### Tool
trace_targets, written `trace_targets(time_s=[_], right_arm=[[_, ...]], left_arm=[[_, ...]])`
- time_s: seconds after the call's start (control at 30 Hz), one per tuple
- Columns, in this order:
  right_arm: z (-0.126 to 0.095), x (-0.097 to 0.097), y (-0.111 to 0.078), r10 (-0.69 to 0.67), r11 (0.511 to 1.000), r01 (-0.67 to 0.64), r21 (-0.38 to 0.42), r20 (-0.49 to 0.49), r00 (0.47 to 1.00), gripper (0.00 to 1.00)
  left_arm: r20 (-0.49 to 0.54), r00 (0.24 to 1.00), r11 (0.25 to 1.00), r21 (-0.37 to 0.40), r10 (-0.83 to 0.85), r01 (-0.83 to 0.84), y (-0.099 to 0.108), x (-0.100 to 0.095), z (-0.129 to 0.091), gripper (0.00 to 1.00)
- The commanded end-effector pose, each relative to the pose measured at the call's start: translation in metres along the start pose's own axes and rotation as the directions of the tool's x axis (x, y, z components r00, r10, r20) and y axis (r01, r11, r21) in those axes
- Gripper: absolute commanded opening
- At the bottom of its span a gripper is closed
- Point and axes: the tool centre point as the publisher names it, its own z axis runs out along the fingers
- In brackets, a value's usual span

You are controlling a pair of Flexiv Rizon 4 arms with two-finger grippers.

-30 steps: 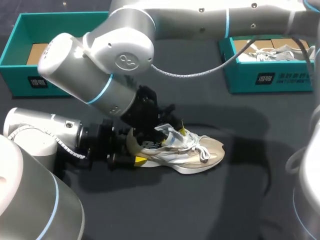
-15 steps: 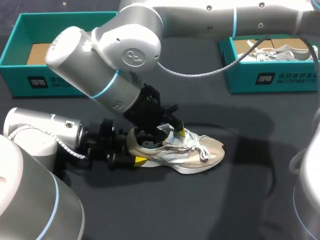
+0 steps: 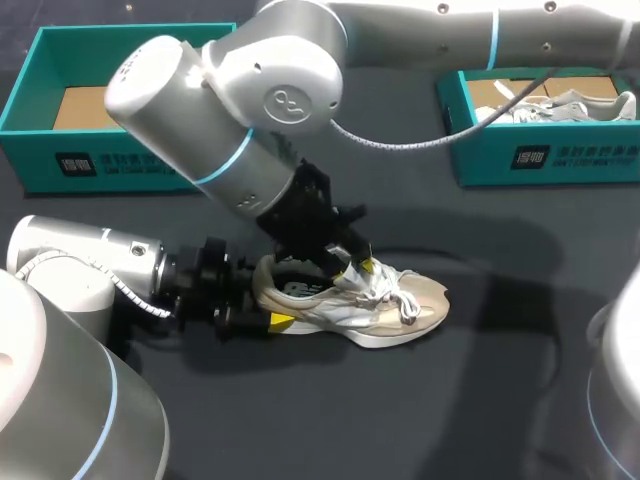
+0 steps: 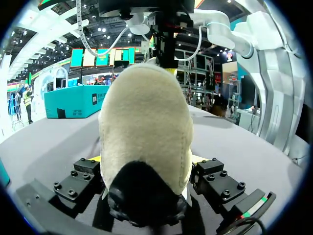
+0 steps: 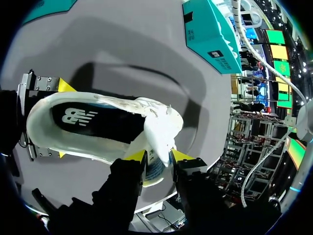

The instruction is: Take the shoe out of the shoebox, open the shoe tongue, remove and reinsert the insole, then place the shoe into the shoebox

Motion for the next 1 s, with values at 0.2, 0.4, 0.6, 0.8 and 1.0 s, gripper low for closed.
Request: trace_targets(time_s=[0.2,0.4,0.6,0.8,1.0], right_arm=[[0.001,-0.001,-0.010,0.324,0.946,-0.324,0.002,-0.035,0.945,0.45],[0.000,-0.001,-0.018,0.365,0.931,-0.366,-0.003,-0.053,0.929,0.46],[0.000,-0.004,-0.018,0.370,0.929,-0.371,0.003,-0.068,0.926,0.38],[0.002,-0.006,-0.013,0.362,0.932,-0.363,0.017,-0.108,0.926,0.00],[0.004,-0.014,-0.006,0.341,0.939,-0.342,0.042,-0.258,0.904,0.00]], left_arm=[[0.002,1.000,1.000,-0.001,0.000,0.000,0.002,0.001,0.001,0.00],[0.002,1.000,1.000,-0.001,0.000,0.000,0.002,0.001,0.001,0.00],[0.002,1.000,1.000,-0.001,0.000,0.000,0.002,0.001,0.001,0.00],[0.002,1.000,1.000,-0.001,0.000,0.000,0.002,0.001,0.001,0.00],[0.002,1.000,1.000,-0.001,0.000,0.000,0.002,0.001,0.001,0.00]])
